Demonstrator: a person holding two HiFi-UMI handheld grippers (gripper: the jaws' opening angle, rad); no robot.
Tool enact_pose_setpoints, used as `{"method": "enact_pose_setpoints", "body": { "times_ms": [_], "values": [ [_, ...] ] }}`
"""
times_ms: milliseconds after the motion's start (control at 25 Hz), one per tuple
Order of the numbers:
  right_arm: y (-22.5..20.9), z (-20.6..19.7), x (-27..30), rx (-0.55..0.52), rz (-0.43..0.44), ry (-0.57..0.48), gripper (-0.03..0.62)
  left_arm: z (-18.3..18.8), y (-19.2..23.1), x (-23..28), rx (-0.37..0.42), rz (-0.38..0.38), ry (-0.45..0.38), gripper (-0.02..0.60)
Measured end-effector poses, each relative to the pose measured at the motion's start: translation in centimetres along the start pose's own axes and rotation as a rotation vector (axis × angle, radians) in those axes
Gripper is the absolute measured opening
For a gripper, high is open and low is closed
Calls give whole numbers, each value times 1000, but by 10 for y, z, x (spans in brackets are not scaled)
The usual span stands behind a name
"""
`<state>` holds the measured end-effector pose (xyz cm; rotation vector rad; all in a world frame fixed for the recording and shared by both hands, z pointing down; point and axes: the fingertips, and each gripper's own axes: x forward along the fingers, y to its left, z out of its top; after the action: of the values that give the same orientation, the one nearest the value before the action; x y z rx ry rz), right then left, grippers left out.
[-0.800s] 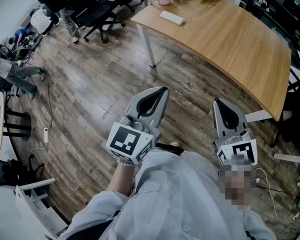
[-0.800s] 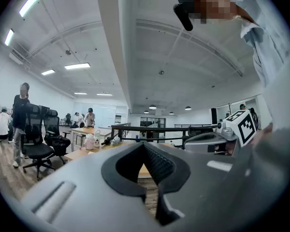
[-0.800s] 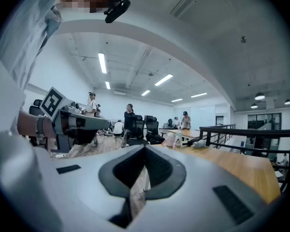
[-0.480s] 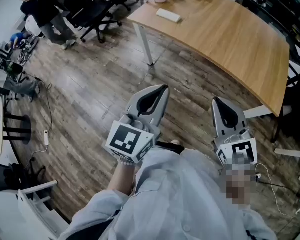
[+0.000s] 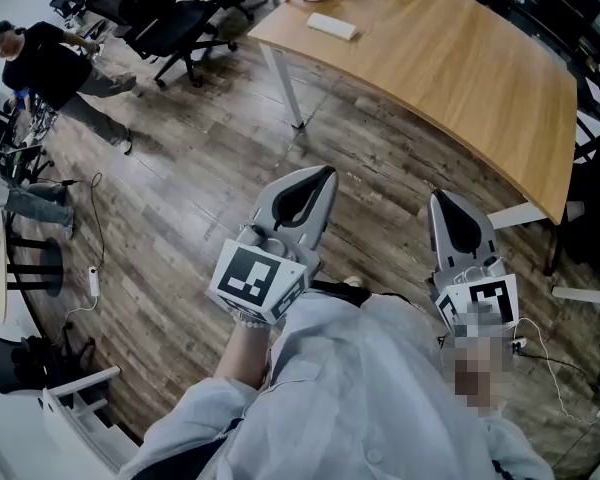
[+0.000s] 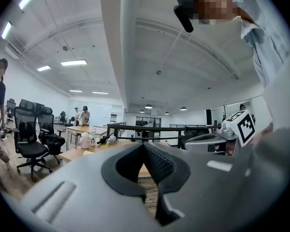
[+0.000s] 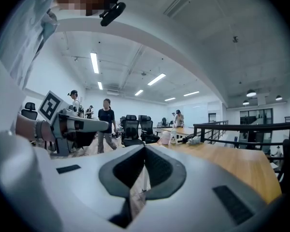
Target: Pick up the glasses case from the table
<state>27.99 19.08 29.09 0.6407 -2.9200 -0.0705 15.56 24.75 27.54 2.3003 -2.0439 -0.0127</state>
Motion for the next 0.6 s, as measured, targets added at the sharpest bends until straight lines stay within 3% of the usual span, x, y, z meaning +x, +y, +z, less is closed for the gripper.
{"method": "enact_pose_setpoints", "body": {
  "times_ms": [600],
  "values": [
    [23, -3, 25, 1, 45, 16, 0, 3, 32, -20, -10, 56, -9, 5]
  ]
}}
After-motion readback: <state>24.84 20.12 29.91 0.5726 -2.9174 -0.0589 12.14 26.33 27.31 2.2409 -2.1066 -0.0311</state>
